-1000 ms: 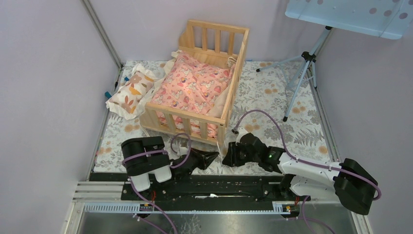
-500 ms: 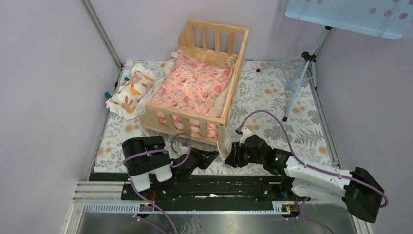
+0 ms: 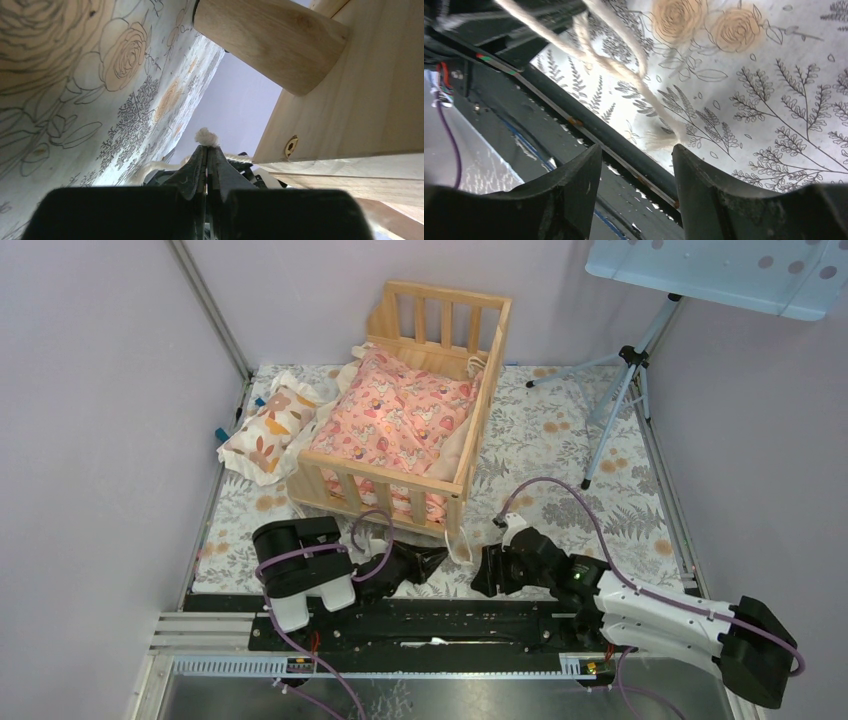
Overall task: Set up the pet bed
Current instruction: Tie the ropes to the bed frame.
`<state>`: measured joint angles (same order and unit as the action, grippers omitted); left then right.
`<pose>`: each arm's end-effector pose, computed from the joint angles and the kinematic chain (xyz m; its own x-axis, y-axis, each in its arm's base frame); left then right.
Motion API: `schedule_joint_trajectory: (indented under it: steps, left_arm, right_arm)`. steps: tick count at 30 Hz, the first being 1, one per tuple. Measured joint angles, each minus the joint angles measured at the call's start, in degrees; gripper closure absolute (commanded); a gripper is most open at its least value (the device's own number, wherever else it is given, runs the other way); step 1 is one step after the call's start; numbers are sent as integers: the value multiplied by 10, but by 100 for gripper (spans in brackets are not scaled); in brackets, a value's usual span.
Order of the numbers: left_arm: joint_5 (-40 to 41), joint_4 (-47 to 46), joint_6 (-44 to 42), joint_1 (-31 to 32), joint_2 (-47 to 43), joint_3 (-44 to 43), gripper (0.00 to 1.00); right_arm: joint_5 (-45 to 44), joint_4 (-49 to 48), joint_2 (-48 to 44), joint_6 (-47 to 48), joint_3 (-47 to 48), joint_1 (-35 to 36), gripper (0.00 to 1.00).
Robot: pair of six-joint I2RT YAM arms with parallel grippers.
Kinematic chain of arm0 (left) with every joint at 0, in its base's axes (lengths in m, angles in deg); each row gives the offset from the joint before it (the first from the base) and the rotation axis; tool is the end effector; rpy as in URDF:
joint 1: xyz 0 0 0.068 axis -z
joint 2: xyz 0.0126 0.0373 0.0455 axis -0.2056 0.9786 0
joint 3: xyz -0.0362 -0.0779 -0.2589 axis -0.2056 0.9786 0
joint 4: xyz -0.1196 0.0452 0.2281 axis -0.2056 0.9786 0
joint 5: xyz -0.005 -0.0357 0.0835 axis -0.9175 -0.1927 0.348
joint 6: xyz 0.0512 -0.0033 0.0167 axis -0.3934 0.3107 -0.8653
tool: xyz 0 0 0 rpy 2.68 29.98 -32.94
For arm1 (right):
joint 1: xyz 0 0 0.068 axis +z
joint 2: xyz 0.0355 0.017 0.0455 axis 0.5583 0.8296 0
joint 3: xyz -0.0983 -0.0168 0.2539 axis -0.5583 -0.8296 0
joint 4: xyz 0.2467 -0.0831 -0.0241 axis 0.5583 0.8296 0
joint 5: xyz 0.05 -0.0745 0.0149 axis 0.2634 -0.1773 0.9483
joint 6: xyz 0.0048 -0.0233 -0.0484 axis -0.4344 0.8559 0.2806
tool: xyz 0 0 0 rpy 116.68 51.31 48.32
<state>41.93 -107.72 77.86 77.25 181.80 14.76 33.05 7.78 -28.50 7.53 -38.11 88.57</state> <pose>0.1021 -0.1946 0.0859 -0.5683 -0.7365 0.3669 -0.4755 -0.0699 -0.8769 0.0944 0.1385 0.1723 -0.7849 -0.0713 -0.6155 -0.4786 0.7006 0.5292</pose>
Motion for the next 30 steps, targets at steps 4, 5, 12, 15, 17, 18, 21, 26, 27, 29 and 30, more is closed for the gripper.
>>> schedule_joint_trajectory:
  steps: [4, 5, 12, 15, 17, 18, 21, 26, 27, 29, 30]
  left_arm:
    - [0, 0, 0, 0, 3, -3, 100]
    - [0, 0, 0, 0, 3, -4, 100]
    - [-1, 0, 0, 0, 5, -8, 100]
    - [-2, 0, 0, 0, 9, -11, 100]
    - [-4, 0, 0, 0, 10, -13, 100]
    - [-4, 0, 0, -1, 10, -13, 100]
    - [-5, 0, 0, -1, 10, -13, 100]
    - [-6, 0, 0, -1, 10, -13, 100]
    - [-6, 0, 0, -1, 10, -13, 100]
    - [-6, 0, 0, -1, 10, -13, 100]
    - [-7, 0, 0, -1, 10, -13, 100]
  right_arm:
    - [-1, -7, 42, 3, -2, 0, 39]
    - [-2, -13, 52, 5, -2, 0, 40]
    - [-33, -33, 83, 19, 0, 1, 48]
    - [-74, -21, 43, 30, 0, 1, 45]
    - [-96, -22, 6, 39, -1, 2, 44]
    - [-106, -26, -12, 44, -2, 2, 44]
    - [-121, -58, -47, 65, -21, 2, 43]
    - [-116, -116, -26, 97, -58, 2, 43]
    - [-116, -121, -14, 101, -59, 2, 43]
    - [-115, -139, 9, 109, -59, 2, 43]
    - [-113, -150, 19, 112, -59, 2, 43]
